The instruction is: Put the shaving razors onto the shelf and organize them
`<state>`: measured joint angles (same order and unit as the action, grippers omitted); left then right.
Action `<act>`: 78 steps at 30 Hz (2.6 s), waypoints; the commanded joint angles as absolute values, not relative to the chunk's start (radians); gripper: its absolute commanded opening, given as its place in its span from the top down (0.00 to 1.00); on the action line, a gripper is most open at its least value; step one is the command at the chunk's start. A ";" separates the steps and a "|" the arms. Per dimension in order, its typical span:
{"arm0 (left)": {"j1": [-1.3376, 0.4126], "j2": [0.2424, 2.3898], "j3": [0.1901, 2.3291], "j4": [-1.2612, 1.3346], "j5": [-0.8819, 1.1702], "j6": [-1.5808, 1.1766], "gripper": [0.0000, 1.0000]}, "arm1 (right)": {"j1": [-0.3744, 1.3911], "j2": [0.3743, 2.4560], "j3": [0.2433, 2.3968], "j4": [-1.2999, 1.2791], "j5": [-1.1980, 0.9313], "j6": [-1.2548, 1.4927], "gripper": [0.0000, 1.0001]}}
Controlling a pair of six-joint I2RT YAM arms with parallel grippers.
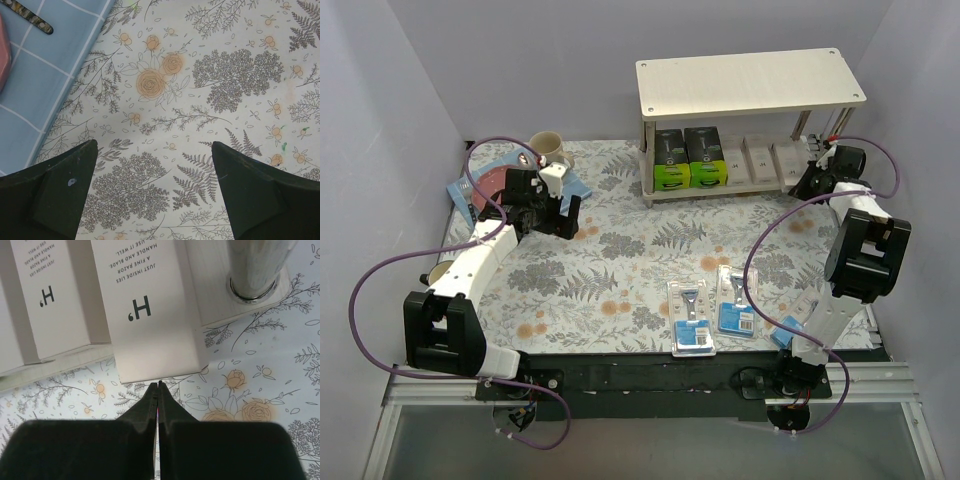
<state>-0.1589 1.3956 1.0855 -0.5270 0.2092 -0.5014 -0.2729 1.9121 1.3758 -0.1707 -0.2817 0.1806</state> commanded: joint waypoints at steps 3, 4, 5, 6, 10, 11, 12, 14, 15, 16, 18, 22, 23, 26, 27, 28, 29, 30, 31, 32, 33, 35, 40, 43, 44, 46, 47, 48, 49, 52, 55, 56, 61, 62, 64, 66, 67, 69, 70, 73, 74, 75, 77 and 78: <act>-0.153 1.388 1.072 -0.554 0.192 -0.463 0.02 | -0.265 1.905 1.400 -0.095 -0.319 0.275 0.99; -0.153 1.388 1.071 -0.558 0.183 -0.451 0.02 | -0.262 1.916 1.426 -0.097 -0.308 0.273 0.99; -0.153 1.388 1.069 -0.561 0.178 -0.448 0.02 | -0.262 1.922 1.437 -0.103 -0.299 0.275 0.99; -0.153 1.388 1.068 -0.563 0.176 -0.445 0.02 | -0.261 1.927 1.448 -0.106 -0.290 0.278 0.99; -0.153 1.388 1.055 -0.572 0.167 -0.430 0.02 | -0.261 1.962 1.477 -0.098 -0.276 0.290 0.99; -0.153 1.390 1.054 -0.574 0.164 -0.423 0.02 | -0.261 1.967 1.482 -0.098 -0.276 0.293 0.99; -0.153 1.390 1.052 -0.575 0.164 -0.420 0.02 | -0.259 1.970 1.482 -0.095 -0.278 0.302 0.99; -0.153 1.391 1.051 -0.578 0.161 -0.414 0.02 | -0.261 1.974 1.483 -0.094 -0.275 0.304 0.99; -0.153 1.393 1.051 -0.578 0.160 -0.413 0.02 | -0.259 1.976 1.482 -0.094 -0.269 0.305 0.99; -0.153 1.394 1.049 -0.578 0.158 -0.411 0.02 | -0.261 1.977 1.483 -0.094 -0.264 0.308 0.99; -0.153 1.399 1.051 -0.577 0.160 -0.408 0.02 | -0.256 1.982 1.485 -0.097 -0.244 0.311 0.99; -0.153 1.407 1.048 -0.572 0.166 -0.408 0.02 | -0.256 1.980 1.491 -0.100 -0.236 0.290 0.99; -0.153 1.408 1.049 -0.572 0.170 -0.410 0.02 | -0.255 1.974 1.490 -0.101 -0.242 0.275 0.99; -0.153 1.410 1.048 -0.560 0.183 -0.422 0.02 | -0.253 1.930 1.462 -0.118 -0.241 0.236 0.99; -0.153 1.408 1.046 -0.551 0.187 -0.425 0.02 | -0.255 1.905 1.436 -0.121 -0.251 0.223 0.99; -0.153 1.408 1.043 -0.546 0.198 -0.431 0.02 | -0.255 1.893 1.421 -0.121 -0.264 0.200 0.99; -0.153 1.407 1.039 -0.542 0.201 -0.436 0.02 | -0.253 1.884 1.411 -0.144 -0.274 0.178 0.99; -0.153 1.404 1.031 -0.534 0.207 -0.439 0.02 | -0.250 1.866 1.399 -0.147 -0.293 0.148 0.99; -0.153 1.402 1.028 -0.532 0.216 -0.446 0.02 | -0.244 1.856 1.373 -0.150 -0.293 0.117 0.99; -0.153 1.402 1.026 -0.531 0.222 -0.451 0.02 | -0.236 1.849 1.359 -0.153 -0.296 0.056 0.99; -0.153 1.399 1.022 -0.528 0.224 -0.454 0.02 | -0.233 1.836 1.348 -0.152 -0.301 0.034 0.99; -0.153 1.396 1.016 -0.523 0.230 -0.462 0.02 | -0.233 1.822 1.304 -0.132 -0.305 0.005 0.99; -0.153 1.379 1.000 -0.535 0.226 -0.462 0.02 | -0.232 1.787 1.232 -0.009 -0.284 -0.009 0.99; -0.153 1.379 1.000 -0.555 0.224 -0.456 0.02 | -0.226 1.792 1.223 0.072 -0.275 -0.008 0.99; -0.153 1.385 1.003 -0.561 0.224 -0.453 0.02 | -0.215 1.795 1.224 0.084 -0.270 -0.012 0.99; -0.153 1.393 1.008 -0.577 0.224 -0.446 0.02 | -0.203 1.793 1.226 0.122 -0.235 -0.050 0.99; -0.153 1.400 1.017 -0.580 0.221 -0.445 0.02 | -0.199 1.793 1.220 0.138 -0.236 -0.054 0.99; -0.153 1.405 1.019 -0.581 0.215 -0.442 0.02 | -0.198 1.795 1.220 0.150 -0.235 -0.057 0.99; -0.153 1.408 1.022 -0.581 0.212 -0.437 0.02 | -0.198 1.799 1.221 0.158 -0.229 -0.060 0.99; -0.153 1.422 1.032 -0.583 0.199 -0.426 0.02 | -0.198 1.830 1.245 0.170 -0.202 -0.061 0.99; -0.153 1.434 1.052 -0.588 0.190 -0.422 0.02 | -0.196 1.859 1.265 0.183 -0.187 -0.058 0.99; -0.153 1.436 1.057 -0.588 0.187 -0.417 0.02 | -0.198 1.865 1.267 0.187 -0.184 -0.058 0.99; -0.153 1.447 1.068 -0.594 0.189 -0.411 0.02 | -0.196 1.890 1.279 0.215 -0.169 -0.058 0.99; -0.153 1.448 1.068 -0.592 0.192 -0.413 0.02 | -0.196 1.890 1.281 0.218 -0.164 -0.058 0.99; -0.155 1.453 1.069 -0.592 0.192 -0.413 0.02 | -0.196 1.894 1.282 0.233 -0.161 -0.057 0.99; -0.155 1.460 1.072 -0.592 0.190 -0.411 0.02 | -0.195 1.904 1.293 0.241 -0.164 -0.057 0.99; -0.156 1.463 1.074 -0.592 0.192 -0.411 0.02 | -0.195 1.910 1.304 0.241 -0.163 -0.058 0.99; -0.156 1.468 1.080 -0.589 0.192 -0.411 0.02 | -0.192 1.919 1.321 0.245 -0.160 -0.058 0.99; -0.158 1.470 1.078 -0.591 0.192 -0.410 0.02 | -0.192 1.921 1.324 0.247 -0.160 -0.058 0.99; -0.166 1.476 1.083 -0.591 0.192 -0.410 0.02 | -0.192 1.916 1.328 0.219 -0.150 -0.058 0.99; -0.167 1.474 1.085 -0.589 0.195 -0.411 0.02 | -0.192 1.905 1.319 0.194 -0.146 -0.067 0.99; -0.169 1.474 1.092 -0.586 0.195 -0.413 0.02 | -0.193 1.872 1.304 0.178 -0.138 -0.075 0.99; -0.175 1.471 1.097 -0.581 0.209 -0.419 0.02 | -0.196 1.826 1.247 0.134 -0.136 -0.096 0.99; -0.178 1.471 1.100 -0.575 0.215 -0.423 0.02 | -0.196 1.774 1.229 0.056 -0.149 -0.107 0.90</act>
